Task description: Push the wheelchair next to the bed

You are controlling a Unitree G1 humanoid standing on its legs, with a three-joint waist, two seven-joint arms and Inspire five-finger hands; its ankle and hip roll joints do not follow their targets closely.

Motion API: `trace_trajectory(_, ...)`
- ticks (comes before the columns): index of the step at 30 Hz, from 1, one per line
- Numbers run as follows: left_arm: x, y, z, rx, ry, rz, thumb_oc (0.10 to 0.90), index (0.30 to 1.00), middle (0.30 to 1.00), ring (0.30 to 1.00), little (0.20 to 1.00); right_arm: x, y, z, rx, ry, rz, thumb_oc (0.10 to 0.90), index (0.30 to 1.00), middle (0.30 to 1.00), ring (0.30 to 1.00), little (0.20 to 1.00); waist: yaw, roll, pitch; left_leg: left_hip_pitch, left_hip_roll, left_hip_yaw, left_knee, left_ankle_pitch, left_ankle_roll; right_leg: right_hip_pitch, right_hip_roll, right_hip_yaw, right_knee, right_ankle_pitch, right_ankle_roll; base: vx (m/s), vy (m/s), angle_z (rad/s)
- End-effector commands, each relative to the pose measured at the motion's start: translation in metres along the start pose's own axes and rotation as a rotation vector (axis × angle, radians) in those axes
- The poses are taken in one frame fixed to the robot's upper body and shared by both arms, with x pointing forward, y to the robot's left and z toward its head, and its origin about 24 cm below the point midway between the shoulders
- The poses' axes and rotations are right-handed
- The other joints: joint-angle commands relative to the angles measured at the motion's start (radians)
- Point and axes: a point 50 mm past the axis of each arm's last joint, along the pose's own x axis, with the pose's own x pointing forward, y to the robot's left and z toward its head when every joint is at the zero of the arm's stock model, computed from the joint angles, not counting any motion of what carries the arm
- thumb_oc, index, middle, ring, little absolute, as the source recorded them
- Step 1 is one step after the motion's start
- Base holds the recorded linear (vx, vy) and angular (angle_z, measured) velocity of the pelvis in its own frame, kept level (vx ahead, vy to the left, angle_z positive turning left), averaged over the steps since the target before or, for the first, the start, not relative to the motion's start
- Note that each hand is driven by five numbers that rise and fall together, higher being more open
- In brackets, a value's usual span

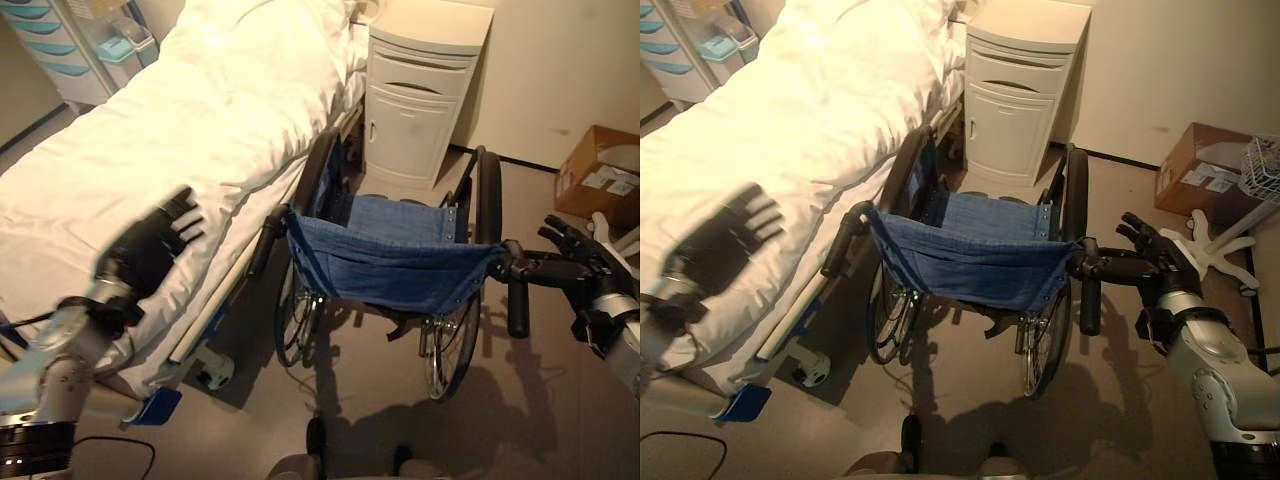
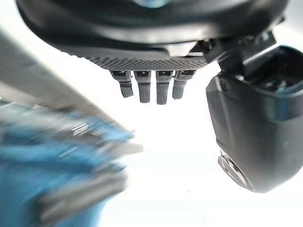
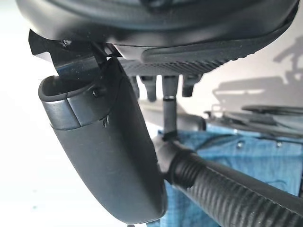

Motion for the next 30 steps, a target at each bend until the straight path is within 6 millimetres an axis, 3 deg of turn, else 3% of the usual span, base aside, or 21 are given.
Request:
trace_trajectory(1, -0.001, -0.009, 0.059, 0.138, -0.271, -0.068, 0.8, 0.9, 0.9, 0.9, 0.9, -0.009, -0.02, 0.069, 0.034, -0.377, -0.115, 0.8, 0.9, 0.9, 0.9, 0.9, 0.009, 0.03, -0.126, 0.102, 0.02, 0.07, 0.011, -0.135, -0.038, -0.118, 0.052, 0.021, 0.082, 0.009, -0.019, 0.01, -0.017, 0.13)
trace_trajectory(8, -0.014, -0.008, 0.055, 0.173, -0.251, -0.087, 0.8, 0.9, 0.9, 0.9, 0.9, -0.02, -0.041, 0.052, 0.088, -0.368, -0.292, 0.8, 0.9, 0.9, 0.9, 0.9, 0.008, 0.031, -0.141, 0.103, 0.022, 0.072, 0.01, -0.145, -0.042, -0.118, 0.057, 0.022, 0.081, -0.003, -0.017, -0.01, -0.012, 0.0)
trace_trajectory(15, -0.02, -0.008, 0.028, 0.166, -0.106, -0.134, 0.8, 0.9, 0.9, 0.9, 0.9, -0.034, -0.066, 0.048, 0.109, -0.412, -0.551, 0.8, 0.9, 0.9, 0.9, 0.9, 0.003, 0.025, -0.151, 0.102, 0.024, 0.075, 0.01, -0.139, -0.052, -0.118, 0.067, 0.025, 0.075, 0.009, -0.013, -0.01, -0.005, 0.0)
trace_trajectory(19, -0.021, -0.007, 0.003, 0.102, 0.003, -0.125, 0.8, 0.9, 0.9, 0.9, 0.9, -0.038, -0.077, 0.029, 0.13, -0.351, -0.651, 0.8, 0.9, 0.9, 0.9, 0.9, 0.002, 0.025, -0.154, 0.098, 0.021, 0.078, 0.01, -0.134, -0.053, -0.123, 0.071, 0.026, 0.075, 0.016, -0.011, 0.0, 0.0, 0.0)
trace_trajectory(21, -0.027, 0.0, -0.027, 0.037, 0.131, -0.098, 0.8, 0.9, 0.9, 0.9, 0.9, -0.04, -0.087, 0.002, 0.151, -0.248, -0.736, 0.8, 0.9, 0.9, 0.9, 0.9, 0.003, 0.026, -0.155, 0.095, 0.019, 0.079, 0.01, -0.133, -0.05, -0.125, 0.071, 0.027, 0.07, 0.019, -0.011, 0.0, 0.0, 0.0)
trace_trajectory(22, -0.027, 0.0, -0.027, 0.037, 0.133, -0.098, 0.8, 0.9, 0.9, 0.9, 0.9, -0.04, -0.087, 0.002, 0.151, -0.248, -0.736, 0.8, 0.9, 0.9, 0.9, 0.9, 0.003, 0.026, -0.156, 0.095, 0.019, 0.079, 0.01, -0.133, -0.05, -0.125, 0.071, 0.027, 0.07, 0.019, -0.011, 0.0, 0.0, 0.0)
trace_trajectory(24, -0.037, 0.005, -0.064, -0.01, 0.265, -0.061, 0.8, 0.9, 0.9, 0.9, 0.9, -0.046, -0.098, -0.034, 0.24, -0.12, -0.839, 0.8, 0.9, 0.9, 0.9, 0.9, 0.007, 0.025, -0.155, 0.094, 0.018, 0.076, 0.01, -0.135, -0.047, -0.125, 0.072, 0.026, 0.066, 0.021, -0.012, 0.0, 0.0, 0.0)
trace_trajectory(25, -0.037, 0.005, -0.067, -0.015, 0.273, -0.059, 0.8, 0.9, 0.9, 0.9, 0.9, -0.047, -0.098, -0.036, 0.243, -0.112, -0.846, 0.8, 0.9, 0.9, 0.9, 0.9, 0.008, 0.026, -0.155, 0.094, 0.018, 0.075, 0.01, -0.136, -0.047, -0.124, 0.071, 0.025, 0.065, 0.021, -0.012, 0.0, 0.0, 0.0)
trace_trajectory(27, -0.047, 0.001, -0.112, -0.059, 0.432, -0.008, 0.8, 0.9, 0.9, 0.9, 0.9, -0.049, -0.095, -0.079, 0.263, 0.055, -0.916, 0.8, 0.9, 0.9, 0.9, 0.9, 0.012, 0.026, -0.149, 0.095, 0.018, 0.072, 0.01, -0.135, -0.044, -0.122, 0.072, 0.024, 0.06, 0.025, -0.013, 0.0, 0.0, 0.0)
trace_trajectory(28, -0.048, 0.001, -0.115, -0.056, 0.439, -0.009, 0.8, 0.9, 0.9, 0.9, 0.9, -0.049, -0.095, -0.082, 0.265, 0.065, -0.921, 0.8, 0.9, 0.9, 0.9, 0.9, 0.013, 0.026, -0.149, 0.095, 0.018, 0.071, 0.01, -0.135, -0.043, -0.121, 0.072, 0.024, 0.059, 0.026, -0.013, 0.0, 0.0, 0.0)
trace_trajectory(30, -0.059, -0.006, -0.154, -0.072, 0.601, 0.025, 0.8, 0.9, 0.9, 0.9, 0.9, -0.052, -0.087, -0.118, 0.309, 0.215, -0.994, 0.8, 0.9, 0.9, 0.9, 0.9, 0.019, 0.025, -0.146, 0.094, 0.018, 0.066, 0.01, -0.135, -0.041, -0.119, 0.071, 0.023, 0.051, 0.033, -0.015, -0.02, -0.012, -0.02)
